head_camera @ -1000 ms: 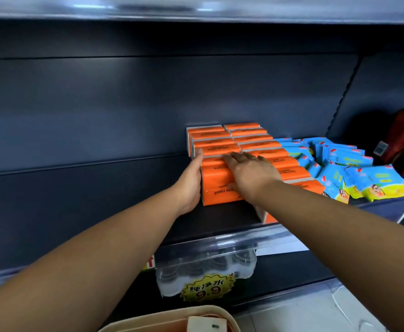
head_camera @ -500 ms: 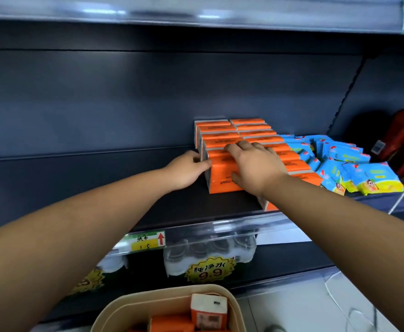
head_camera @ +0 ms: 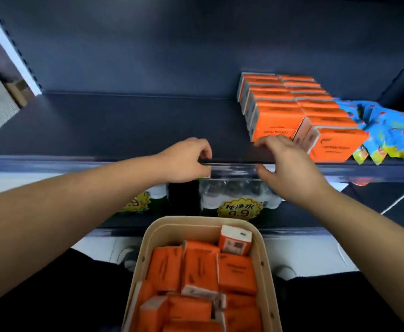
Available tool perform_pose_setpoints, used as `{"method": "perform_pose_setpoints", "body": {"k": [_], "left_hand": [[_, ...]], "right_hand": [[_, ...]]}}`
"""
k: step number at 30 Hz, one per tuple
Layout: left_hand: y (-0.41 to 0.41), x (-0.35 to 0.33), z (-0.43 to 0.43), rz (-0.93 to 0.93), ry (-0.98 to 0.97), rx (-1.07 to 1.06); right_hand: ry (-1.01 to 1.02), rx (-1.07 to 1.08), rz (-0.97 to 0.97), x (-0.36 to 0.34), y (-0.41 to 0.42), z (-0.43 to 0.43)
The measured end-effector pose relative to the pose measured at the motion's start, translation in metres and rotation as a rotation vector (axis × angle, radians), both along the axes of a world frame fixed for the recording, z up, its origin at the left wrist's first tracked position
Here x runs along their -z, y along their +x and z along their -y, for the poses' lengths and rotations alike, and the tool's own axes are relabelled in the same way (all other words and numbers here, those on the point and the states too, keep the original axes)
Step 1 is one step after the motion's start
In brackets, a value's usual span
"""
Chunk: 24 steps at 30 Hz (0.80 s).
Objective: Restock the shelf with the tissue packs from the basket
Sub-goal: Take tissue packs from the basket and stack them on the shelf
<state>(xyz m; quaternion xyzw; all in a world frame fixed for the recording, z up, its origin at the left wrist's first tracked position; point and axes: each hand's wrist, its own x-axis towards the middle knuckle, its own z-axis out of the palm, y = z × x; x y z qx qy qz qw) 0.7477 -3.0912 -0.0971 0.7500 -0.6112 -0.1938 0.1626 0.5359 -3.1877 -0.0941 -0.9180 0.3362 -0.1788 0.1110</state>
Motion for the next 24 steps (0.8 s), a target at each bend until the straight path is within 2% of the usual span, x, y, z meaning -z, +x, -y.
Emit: {"method": "perform_pose_setpoints", "body": {"k": [5, 10, 15, 19, 24], "left_hand": [[-0.001, 0.048, -0.035, -0.044, 0.06, -0.011], [-0.003, 0.093, -0.064, -0.053, 0.256, 0.049], [-0.016, 0.12, -0.081, 0.032, 0.506, 0.237], [-0.036, 0.138, -0.093, -0.001, 0.677, 0.354], [-0.029, 0.142, -0.104, -0.064, 0.821, 0.465]], "right_hand": [[0.091, 0.003, -0.06, 0.032, -0.009, -0.024], [0.193, -0.042, -0.141, 0.061, -0.012, -0.041], [0.407, -0.327, -0.474, 0.086, -0.007, -0.069], [0.494, -0.429, -0.791, 0.108, -0.01, -0.089], [0.571, -0.524, -0.924, 0.127, -0.01, -0.111]]}}
